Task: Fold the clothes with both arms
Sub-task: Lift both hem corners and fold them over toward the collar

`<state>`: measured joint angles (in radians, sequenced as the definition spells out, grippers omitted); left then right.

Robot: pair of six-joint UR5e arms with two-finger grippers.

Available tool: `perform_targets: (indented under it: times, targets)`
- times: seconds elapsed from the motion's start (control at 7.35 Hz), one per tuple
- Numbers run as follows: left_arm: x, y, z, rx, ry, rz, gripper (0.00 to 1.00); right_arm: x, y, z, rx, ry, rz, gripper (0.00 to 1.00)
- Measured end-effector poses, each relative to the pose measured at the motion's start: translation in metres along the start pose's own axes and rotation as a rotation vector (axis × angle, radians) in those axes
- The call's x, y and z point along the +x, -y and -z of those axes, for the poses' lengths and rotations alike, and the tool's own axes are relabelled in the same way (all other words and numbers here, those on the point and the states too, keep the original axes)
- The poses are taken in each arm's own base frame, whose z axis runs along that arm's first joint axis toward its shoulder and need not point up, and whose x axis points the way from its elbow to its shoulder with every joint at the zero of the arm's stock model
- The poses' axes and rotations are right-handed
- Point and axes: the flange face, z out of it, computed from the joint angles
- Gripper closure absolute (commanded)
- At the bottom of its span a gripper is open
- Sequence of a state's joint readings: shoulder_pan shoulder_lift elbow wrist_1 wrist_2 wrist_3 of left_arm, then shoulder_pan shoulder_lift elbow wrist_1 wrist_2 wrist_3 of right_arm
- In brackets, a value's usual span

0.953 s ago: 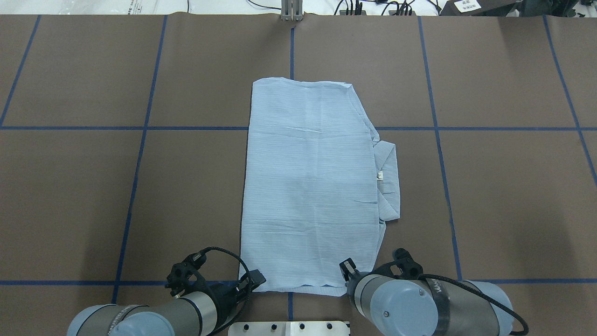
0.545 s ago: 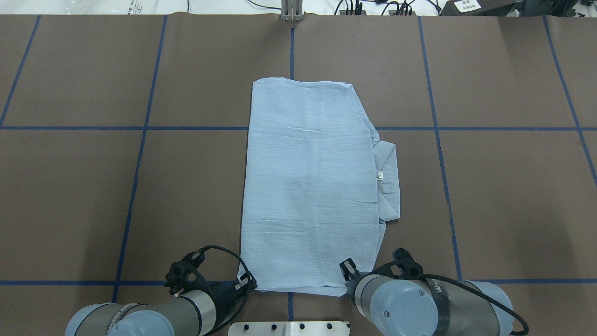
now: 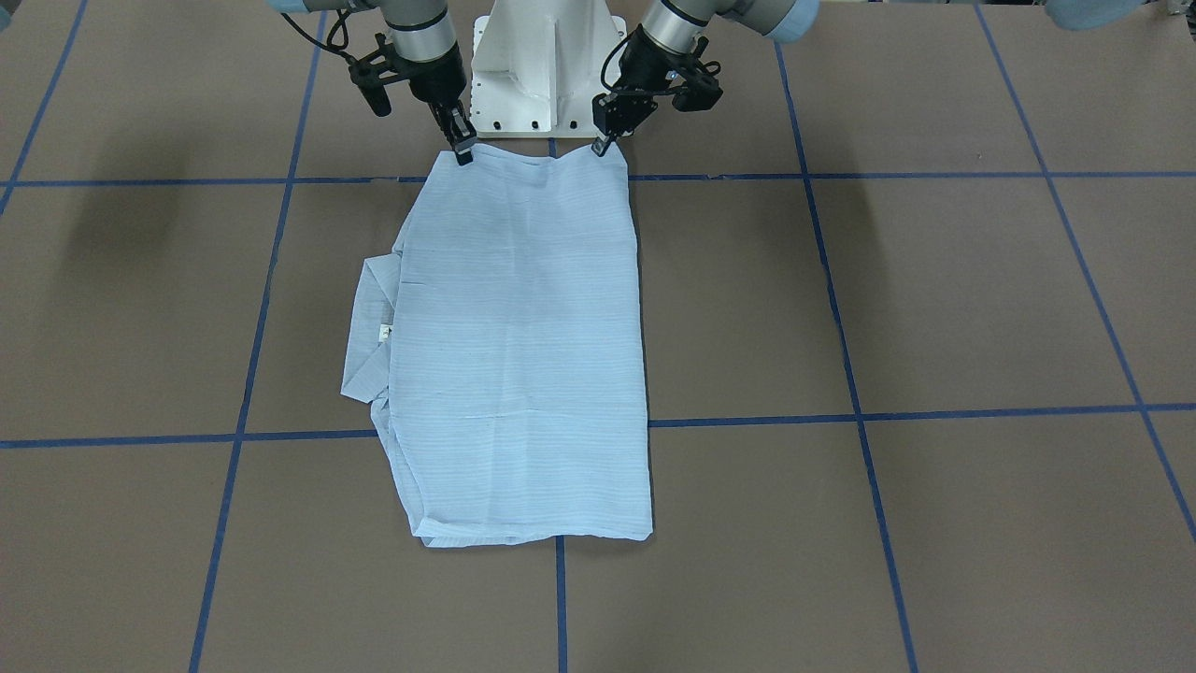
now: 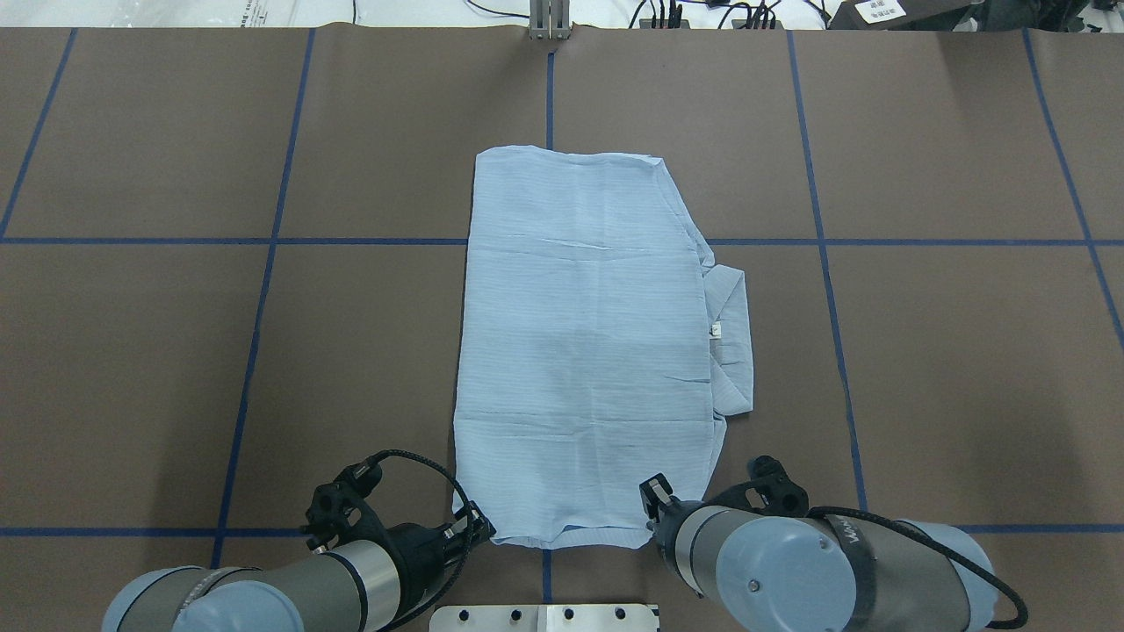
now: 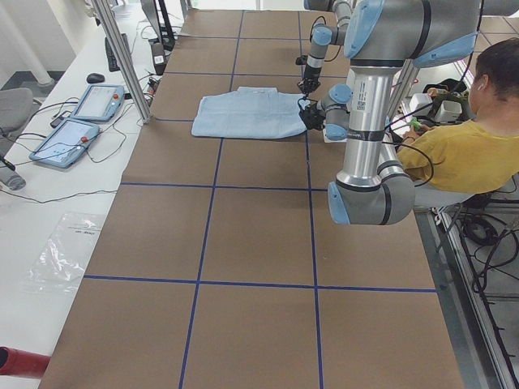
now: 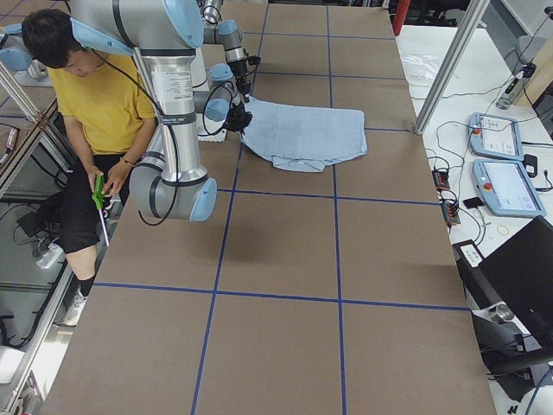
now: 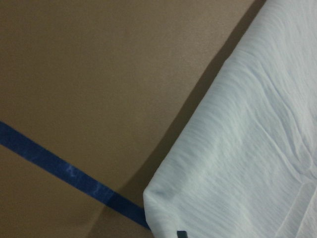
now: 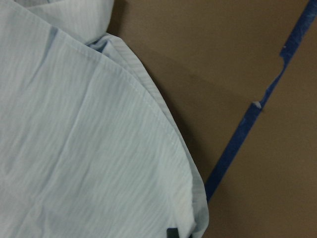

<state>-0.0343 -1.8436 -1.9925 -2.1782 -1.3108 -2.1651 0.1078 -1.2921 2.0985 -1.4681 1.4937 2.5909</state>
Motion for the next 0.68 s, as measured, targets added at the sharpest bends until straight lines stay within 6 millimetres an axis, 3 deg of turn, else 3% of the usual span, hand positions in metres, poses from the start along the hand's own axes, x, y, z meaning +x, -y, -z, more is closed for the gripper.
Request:
perform_targets:
  times: [0.14,0.27,0.54,0.68]
  targets:
    - [0.017,0.009,0.009,0.011,-0.021,0.005,1.00,-0.015,0.011,0.011,-0.003,0.021,-0.022,1.00]
    - [0.038,0.030,0.015,0.042,-0.044,-0.010,1.00,-0.038,0.029,0.020,-0.006,0.031,-0.038,1.00]
    - [0.101,0.081,0.022,0.129,-0.075,-0.061,1.00,-0.096,0.071,0.038,-0.010,0.052,-0.026,1.00]
    - [0.135,0.111,0.013,0.194,-0.084,-0.069,1.00,-0.133,0.092,0.037,0.008,0.063,-0.027,1.00]
